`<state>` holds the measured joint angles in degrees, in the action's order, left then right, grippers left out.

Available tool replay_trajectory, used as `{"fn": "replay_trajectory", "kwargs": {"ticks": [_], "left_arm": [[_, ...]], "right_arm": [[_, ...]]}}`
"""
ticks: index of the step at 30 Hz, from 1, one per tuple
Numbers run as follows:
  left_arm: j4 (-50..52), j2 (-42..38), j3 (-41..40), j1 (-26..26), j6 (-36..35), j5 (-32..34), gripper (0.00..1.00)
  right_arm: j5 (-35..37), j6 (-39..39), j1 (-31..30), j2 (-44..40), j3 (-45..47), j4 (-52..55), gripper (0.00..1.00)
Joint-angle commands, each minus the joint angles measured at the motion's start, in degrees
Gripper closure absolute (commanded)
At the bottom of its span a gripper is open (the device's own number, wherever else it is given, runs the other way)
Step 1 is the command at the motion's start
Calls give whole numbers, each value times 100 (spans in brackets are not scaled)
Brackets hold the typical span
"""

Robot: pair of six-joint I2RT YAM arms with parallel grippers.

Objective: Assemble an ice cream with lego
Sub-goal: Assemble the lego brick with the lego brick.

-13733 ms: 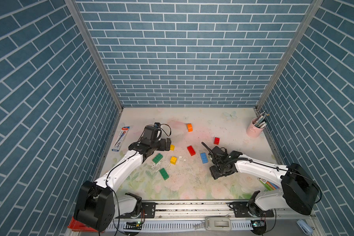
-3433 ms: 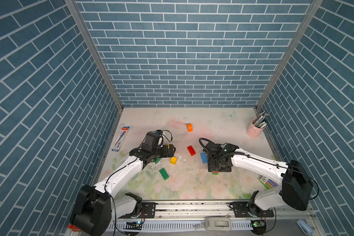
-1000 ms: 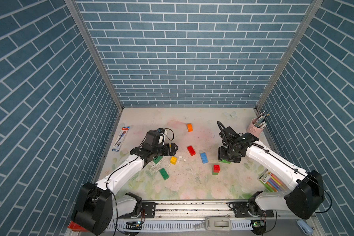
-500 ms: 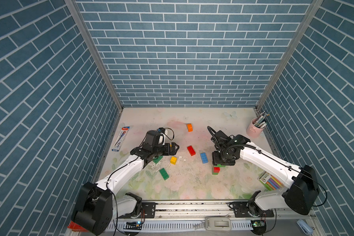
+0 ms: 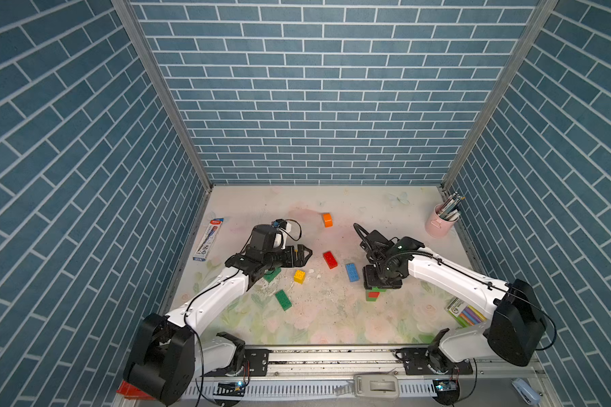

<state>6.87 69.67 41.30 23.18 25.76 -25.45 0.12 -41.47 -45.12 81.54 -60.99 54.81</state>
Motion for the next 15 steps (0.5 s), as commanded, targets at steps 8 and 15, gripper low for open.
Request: {"fn": "replay_trajectory", "kwargs": {"ticks": [8,15], "left_arm": [[-145,49,-233,19,78,-269,0],[-117,53,-228,19,65,-249,0]], "right_arm": [[18,201,-54,123,15,66,54],[84,201,-54,126,71,67,55]]}}
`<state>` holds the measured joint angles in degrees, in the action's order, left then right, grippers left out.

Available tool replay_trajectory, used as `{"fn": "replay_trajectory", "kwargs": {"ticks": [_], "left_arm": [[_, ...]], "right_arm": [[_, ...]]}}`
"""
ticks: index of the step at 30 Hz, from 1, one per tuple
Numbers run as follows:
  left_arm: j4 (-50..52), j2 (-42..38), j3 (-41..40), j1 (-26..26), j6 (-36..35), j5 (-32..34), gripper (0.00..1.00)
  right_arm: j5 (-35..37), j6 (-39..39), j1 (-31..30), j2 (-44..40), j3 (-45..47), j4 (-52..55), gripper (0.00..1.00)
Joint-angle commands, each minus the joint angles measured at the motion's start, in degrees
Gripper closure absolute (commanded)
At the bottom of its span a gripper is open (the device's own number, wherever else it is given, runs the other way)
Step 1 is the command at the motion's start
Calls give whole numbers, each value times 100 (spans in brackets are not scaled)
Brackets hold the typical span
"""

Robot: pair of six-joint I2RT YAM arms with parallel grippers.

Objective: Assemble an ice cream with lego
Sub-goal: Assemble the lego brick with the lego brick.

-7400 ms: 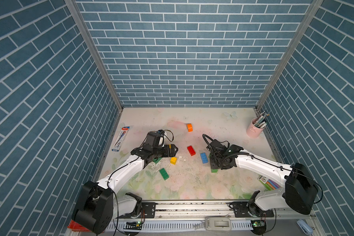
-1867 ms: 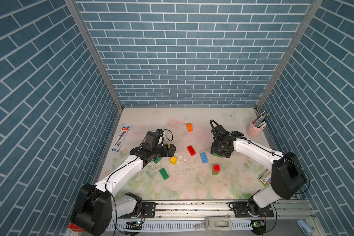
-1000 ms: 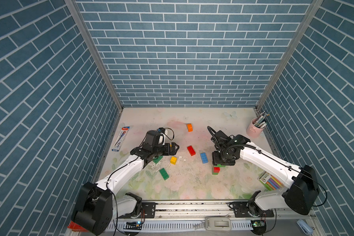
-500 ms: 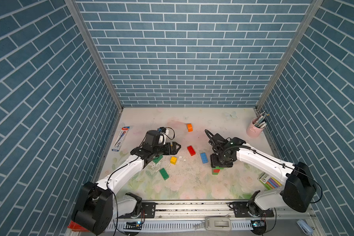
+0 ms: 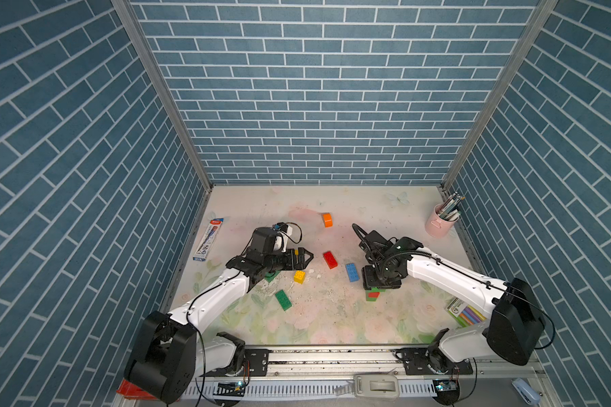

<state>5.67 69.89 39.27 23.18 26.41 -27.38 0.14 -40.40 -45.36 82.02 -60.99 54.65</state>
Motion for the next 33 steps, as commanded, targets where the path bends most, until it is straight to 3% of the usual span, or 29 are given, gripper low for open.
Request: {"fn": "replay_trajectory", "kwargs": {"ticks": [1,33], "left_arm": [[8,26,-19,12,-4,-56,1],[151,-95,-4,17,-49,128,0]], "right_arm": [[82,100,-25,73,81,81,55],[338,-178,-203,-391,446,-251,62]]}}
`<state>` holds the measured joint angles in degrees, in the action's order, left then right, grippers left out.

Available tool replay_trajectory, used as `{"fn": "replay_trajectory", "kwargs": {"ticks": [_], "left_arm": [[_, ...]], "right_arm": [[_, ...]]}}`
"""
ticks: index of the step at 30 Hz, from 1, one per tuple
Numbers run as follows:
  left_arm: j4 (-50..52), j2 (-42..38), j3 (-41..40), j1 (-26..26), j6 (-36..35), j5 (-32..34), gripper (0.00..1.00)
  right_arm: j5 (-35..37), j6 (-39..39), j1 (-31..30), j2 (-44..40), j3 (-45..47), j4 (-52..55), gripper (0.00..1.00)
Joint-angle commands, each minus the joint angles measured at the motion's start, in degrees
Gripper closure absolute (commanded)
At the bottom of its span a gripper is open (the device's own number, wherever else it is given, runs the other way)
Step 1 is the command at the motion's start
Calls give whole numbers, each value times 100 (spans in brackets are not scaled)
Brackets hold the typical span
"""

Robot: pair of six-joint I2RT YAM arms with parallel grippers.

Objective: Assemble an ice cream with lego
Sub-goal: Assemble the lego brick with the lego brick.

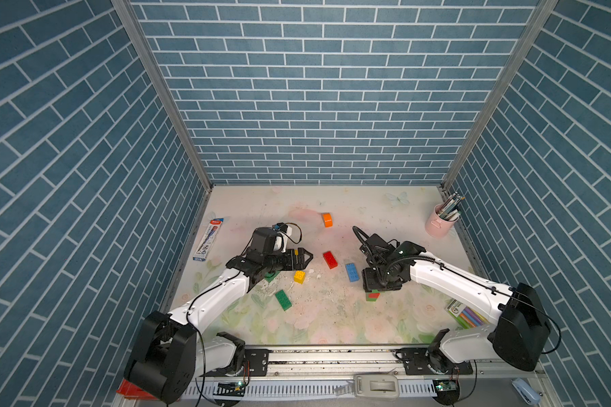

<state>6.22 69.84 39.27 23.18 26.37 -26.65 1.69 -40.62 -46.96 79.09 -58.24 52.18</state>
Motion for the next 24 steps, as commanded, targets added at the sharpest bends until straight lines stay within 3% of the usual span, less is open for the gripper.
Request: {"fn": "replay_trajectory", "kwargs": {"ticks": [1,24], "left_arm": [[100,-89,2,11,-56,66,0],[199,-142,33,19,-100,139,1]], "right_arm": [[227,-165,-55,-133,186,-30,62],[152,-124,-54,-225,242,-194,64]]}}
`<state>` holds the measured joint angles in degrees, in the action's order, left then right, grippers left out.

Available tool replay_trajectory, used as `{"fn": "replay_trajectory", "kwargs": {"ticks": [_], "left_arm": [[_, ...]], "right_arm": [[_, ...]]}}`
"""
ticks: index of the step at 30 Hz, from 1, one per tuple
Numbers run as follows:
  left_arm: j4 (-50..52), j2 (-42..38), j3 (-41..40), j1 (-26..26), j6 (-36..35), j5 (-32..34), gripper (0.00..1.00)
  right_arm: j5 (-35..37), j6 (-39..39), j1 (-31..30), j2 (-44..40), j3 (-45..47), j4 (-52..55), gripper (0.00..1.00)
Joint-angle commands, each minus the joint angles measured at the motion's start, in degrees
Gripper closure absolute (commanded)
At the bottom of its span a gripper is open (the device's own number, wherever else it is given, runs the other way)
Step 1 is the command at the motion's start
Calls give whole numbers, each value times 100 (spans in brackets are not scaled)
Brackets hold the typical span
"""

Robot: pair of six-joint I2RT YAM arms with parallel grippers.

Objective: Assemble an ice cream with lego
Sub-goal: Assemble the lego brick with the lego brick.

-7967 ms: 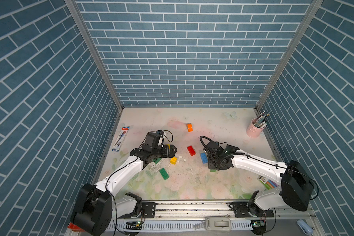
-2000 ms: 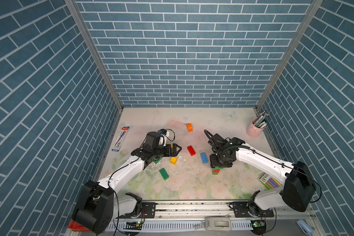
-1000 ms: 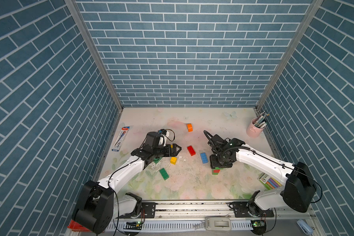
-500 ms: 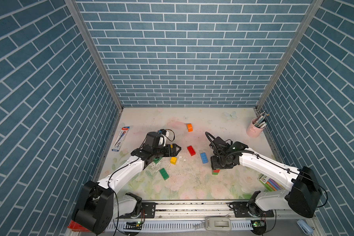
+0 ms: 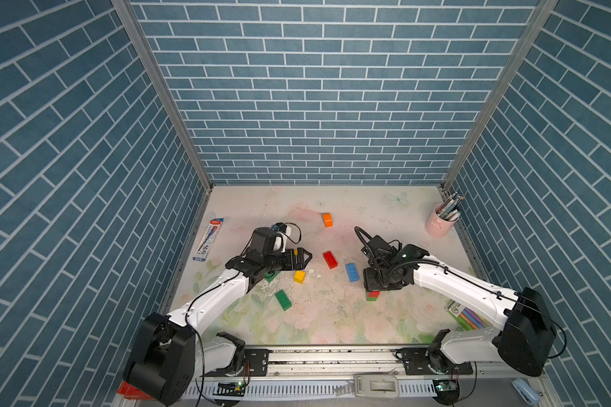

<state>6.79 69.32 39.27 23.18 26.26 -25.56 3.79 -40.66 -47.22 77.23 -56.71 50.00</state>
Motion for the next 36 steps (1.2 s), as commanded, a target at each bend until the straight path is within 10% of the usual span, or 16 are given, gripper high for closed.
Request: {"fn": "replay_trajectory", "kwargs": {"ticks": [1,36], "left_arm": [[146,-88,37,15,-90,33,0],[269,-200,23,11,-130,103,0]], "right_arm": [[-63,-117,-33,-57,103,31,65],[-8,143,-68,353,141,306,65]]}}
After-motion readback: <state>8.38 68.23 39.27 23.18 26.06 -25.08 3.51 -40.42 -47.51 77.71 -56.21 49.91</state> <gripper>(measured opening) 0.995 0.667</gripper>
